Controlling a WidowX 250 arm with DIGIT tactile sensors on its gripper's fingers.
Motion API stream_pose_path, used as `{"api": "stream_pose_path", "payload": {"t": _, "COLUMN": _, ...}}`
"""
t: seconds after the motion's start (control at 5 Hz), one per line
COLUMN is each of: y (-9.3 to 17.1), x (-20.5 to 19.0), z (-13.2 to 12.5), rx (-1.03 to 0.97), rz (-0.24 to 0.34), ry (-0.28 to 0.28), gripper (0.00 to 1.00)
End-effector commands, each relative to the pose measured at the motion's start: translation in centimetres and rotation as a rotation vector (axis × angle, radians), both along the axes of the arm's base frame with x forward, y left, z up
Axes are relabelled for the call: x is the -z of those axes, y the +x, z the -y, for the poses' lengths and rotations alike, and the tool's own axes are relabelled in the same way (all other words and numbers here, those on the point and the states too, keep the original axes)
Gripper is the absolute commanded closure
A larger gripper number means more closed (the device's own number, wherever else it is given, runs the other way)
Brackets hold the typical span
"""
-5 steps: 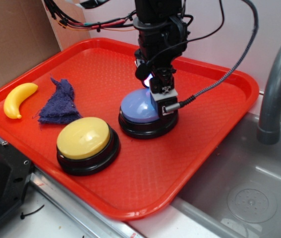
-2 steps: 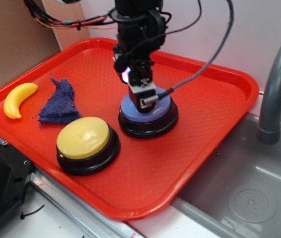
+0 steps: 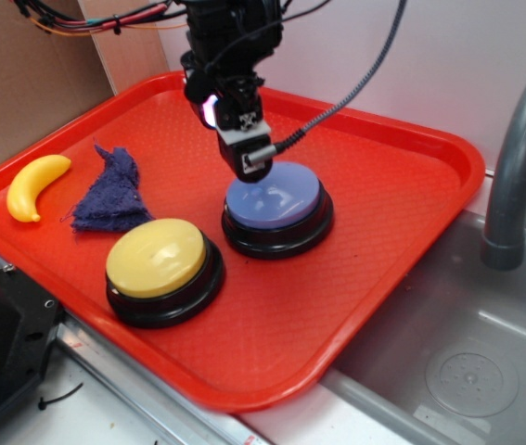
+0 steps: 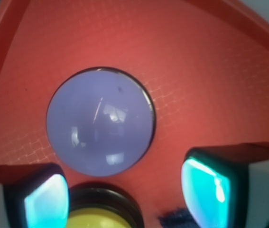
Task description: Push the purple button.
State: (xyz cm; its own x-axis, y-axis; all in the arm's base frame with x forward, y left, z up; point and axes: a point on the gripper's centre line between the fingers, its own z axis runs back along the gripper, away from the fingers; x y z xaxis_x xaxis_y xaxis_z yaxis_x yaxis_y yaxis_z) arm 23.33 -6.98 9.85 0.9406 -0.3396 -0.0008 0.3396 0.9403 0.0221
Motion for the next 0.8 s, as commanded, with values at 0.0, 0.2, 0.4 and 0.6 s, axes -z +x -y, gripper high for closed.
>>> {"api": "stream_pose_path", "payload": {"t": 0.0, "y": -0.1, "x": -2.7, "z": 0.3, "rx": -0.018, "rz": 0.021, "ry": 0.002, "gripper": 0.00}}
{"api": "stream_pose_path", "payload": {"t": 0.2, "y": -0.4, "x": -3.3, "z": 0.3, "rx": -0.026, "rz": 0.040, "ry": -0.008, "gripper": 0.00}}
{"api": "stream_pose_path", "payload": {"t": 0.4, "y": -0.7, "x": -4.1, "z": 0.3, "rx": -0.030, "rz": 0.066, "ry": -0.018, "gripper": 0.00}}
{"api": "stream_pose_path", "payload": {"t": 0.6, "y": -1.1, "x": -4.6, "z": 0.2, "rx": -0.028, "rz": 0.069, "ry": -0.007, "gripper": 0.00}}
